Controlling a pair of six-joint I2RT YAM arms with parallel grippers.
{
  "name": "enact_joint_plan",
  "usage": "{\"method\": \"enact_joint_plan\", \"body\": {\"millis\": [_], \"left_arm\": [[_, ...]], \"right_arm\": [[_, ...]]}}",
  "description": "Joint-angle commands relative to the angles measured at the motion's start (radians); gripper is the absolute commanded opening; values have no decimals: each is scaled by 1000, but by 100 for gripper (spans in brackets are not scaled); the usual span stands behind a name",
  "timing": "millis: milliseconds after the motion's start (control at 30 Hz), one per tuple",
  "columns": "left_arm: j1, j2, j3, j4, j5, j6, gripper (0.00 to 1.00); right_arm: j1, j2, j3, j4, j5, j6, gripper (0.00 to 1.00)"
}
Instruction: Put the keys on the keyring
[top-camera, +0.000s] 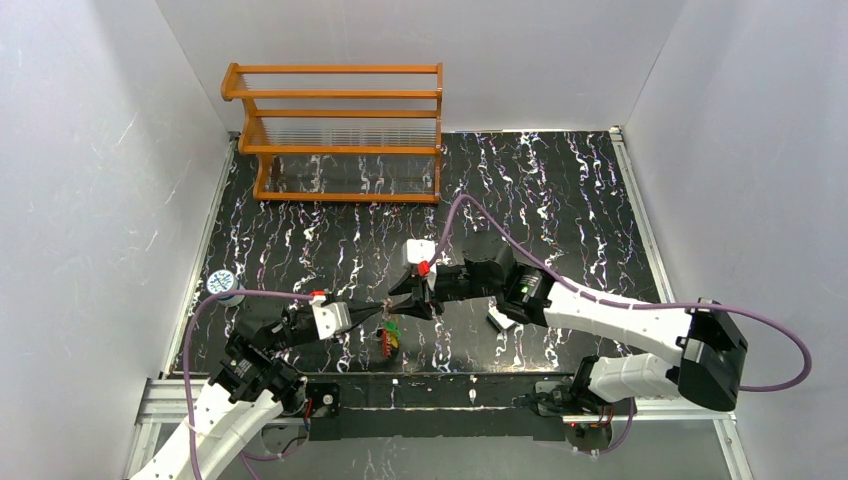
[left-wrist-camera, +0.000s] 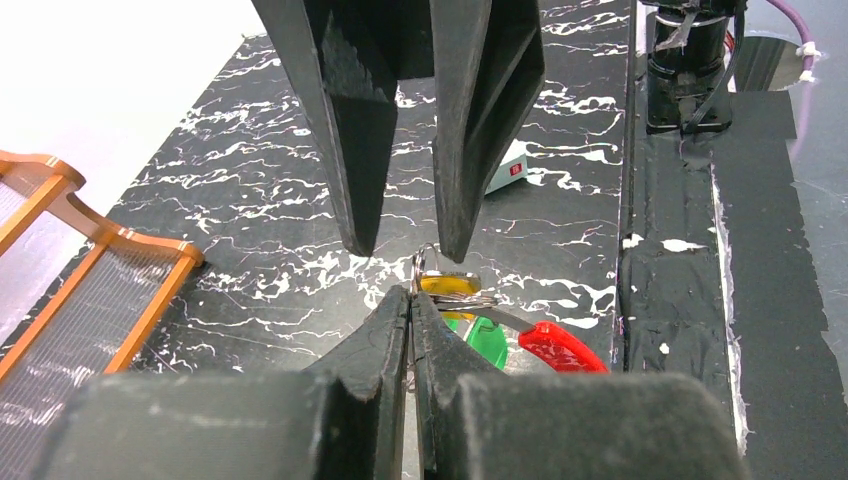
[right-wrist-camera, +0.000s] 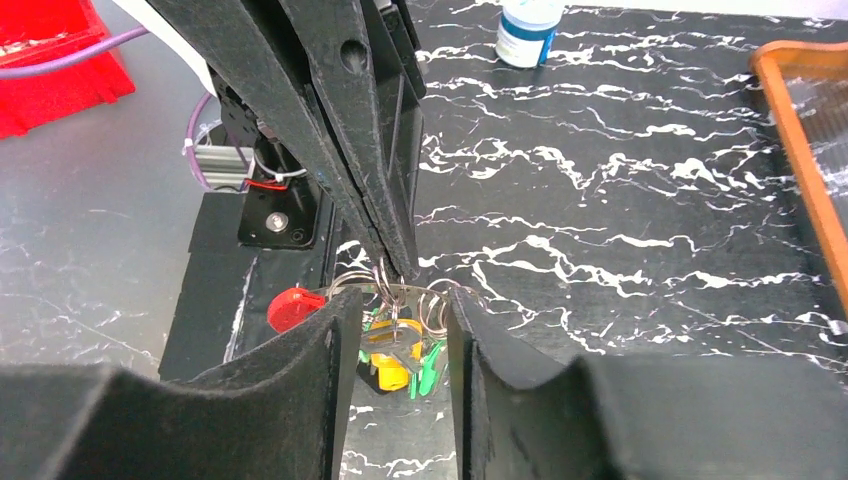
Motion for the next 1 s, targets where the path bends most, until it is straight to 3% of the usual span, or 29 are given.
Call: {"method": "enact_joint_plan", "body": {"millis": [0, 167, 367, 500, 667, 967], "left_arm": [[-2, -6, -5, 52, 1, -9, 0], [-3, 1, -2, 52, 8, -11, 0], [-2, 4, -2, 52, 8, -12, 0], [-2, 28, 5, 42, 9, -10, 0], [-2, 71, 25, 10, -5, -3, 23], [-2, 80, 30, -6, -37, -9, 35]], "right_arm": [[3, 24, 17, 97, -39, 31, 43], [3, 51, 30, 93, -52, 25, 35], [3, 51, 33, 68, -34, 2, 1], [3, 43, 52, -3, -14, -41, 1], [3, 72, 154, -214, 15, -113, 1], [3, 233, 397, -647, 74, -215, 1]]}}
